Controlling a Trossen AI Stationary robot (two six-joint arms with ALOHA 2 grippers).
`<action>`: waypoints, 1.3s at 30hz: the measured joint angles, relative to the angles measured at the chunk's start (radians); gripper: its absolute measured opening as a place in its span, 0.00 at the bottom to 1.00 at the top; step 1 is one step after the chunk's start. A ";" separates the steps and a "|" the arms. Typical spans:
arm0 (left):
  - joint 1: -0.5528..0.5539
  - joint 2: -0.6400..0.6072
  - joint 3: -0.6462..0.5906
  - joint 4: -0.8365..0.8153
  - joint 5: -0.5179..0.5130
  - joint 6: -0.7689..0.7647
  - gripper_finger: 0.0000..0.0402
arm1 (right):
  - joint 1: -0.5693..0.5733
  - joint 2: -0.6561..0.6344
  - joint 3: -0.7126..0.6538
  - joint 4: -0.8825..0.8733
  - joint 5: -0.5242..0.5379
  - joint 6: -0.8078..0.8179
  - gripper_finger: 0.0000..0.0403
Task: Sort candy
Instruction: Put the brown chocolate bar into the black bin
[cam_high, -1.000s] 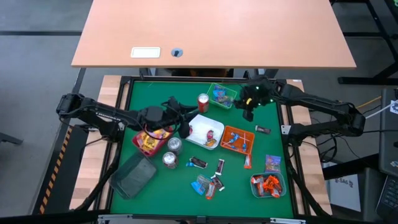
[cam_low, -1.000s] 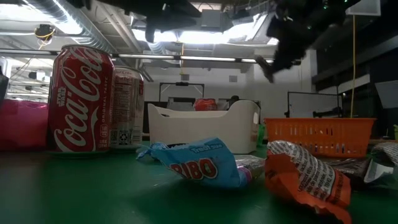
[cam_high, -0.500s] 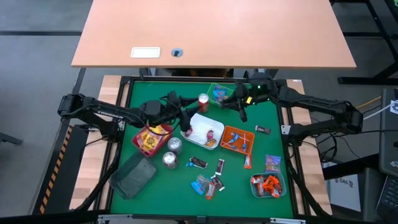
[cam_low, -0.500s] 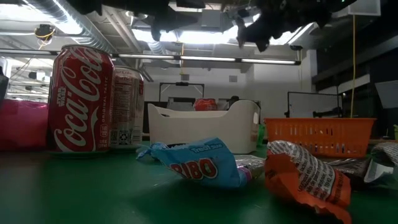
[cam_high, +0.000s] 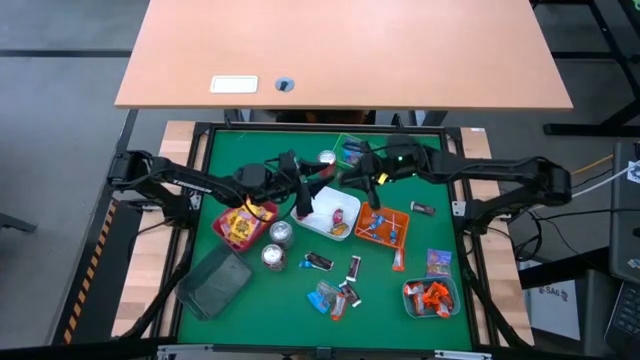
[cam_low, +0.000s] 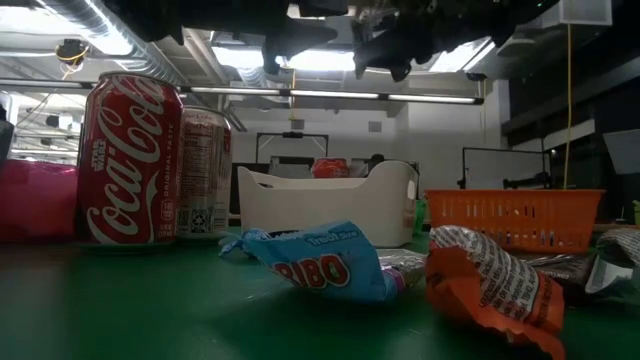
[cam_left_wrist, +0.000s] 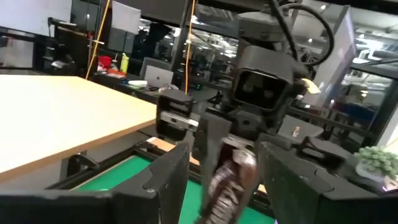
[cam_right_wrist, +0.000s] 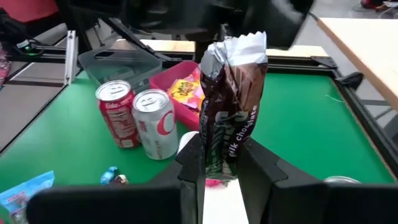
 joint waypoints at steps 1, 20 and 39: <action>-0.002 0.000 0.000 -0.001 0.001 0.000 0.46 | 0.008 0.006 0.000 0.003 0.000 0.000 0.17; -0.006 0.000 0.000 0.000 0.097 0.002 0.46 | 0.042 0.065 -0.001 0.219 0.001 0.163 0.17; -0.006 0.000 0.000 0.001 0.094 0.055 0.21 | 0.042 0.065 -0.001 0.215 -0.001 0.166 0.17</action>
